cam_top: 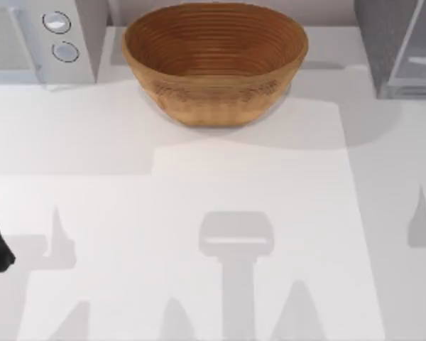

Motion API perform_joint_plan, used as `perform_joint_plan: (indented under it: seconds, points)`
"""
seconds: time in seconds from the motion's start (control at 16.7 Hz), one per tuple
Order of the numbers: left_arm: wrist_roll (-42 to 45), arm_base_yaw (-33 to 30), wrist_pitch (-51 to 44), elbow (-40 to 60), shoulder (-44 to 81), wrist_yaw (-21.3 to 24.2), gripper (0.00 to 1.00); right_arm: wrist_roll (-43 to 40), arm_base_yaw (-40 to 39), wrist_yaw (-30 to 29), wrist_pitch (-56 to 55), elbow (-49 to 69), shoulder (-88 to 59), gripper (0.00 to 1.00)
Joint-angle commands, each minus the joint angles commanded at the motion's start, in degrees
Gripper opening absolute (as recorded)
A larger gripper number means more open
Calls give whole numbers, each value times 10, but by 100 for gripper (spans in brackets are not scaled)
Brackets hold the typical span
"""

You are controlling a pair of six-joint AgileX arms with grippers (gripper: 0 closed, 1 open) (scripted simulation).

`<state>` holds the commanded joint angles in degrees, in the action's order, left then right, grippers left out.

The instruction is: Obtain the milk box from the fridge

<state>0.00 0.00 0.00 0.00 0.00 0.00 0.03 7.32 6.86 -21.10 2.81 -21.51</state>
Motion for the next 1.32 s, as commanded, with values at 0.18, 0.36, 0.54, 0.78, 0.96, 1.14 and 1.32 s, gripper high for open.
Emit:
perform_joint_plan:
  seconds: [0.18, 0.36, 0.54, 0.78, 0.96, 1.14, 1.32]
  points:
    - [0, 0, 0, 0, 0, 0, 100, 2, 47, 44, -144, 14, -163, 100]
    - [0, 0, 0, 0, 0, 0, 100, 4, 96, 90, -291, 27, -342, 100]
    - [0, 0, 0, 0, 0, 0, 100, 7, 141, 135, -431, 39, -512, 100]
    - [0, 0, 0, 0, 0, 0, 100, 9, 193, 186, -589, 57, -689, 100]
    - [0, 0, 0, 0, 0, 0, 100, 10, 219, 213, -674, 70, -773, 100]
    - [0, 0, 0, 0, 0, 0, 100, 10, 232, 225, -714, 77, -811, 100]
    - [0, 0, 0, 0, 0, 0, 100, 10, 232, 226, -716, 77, -812, 100]
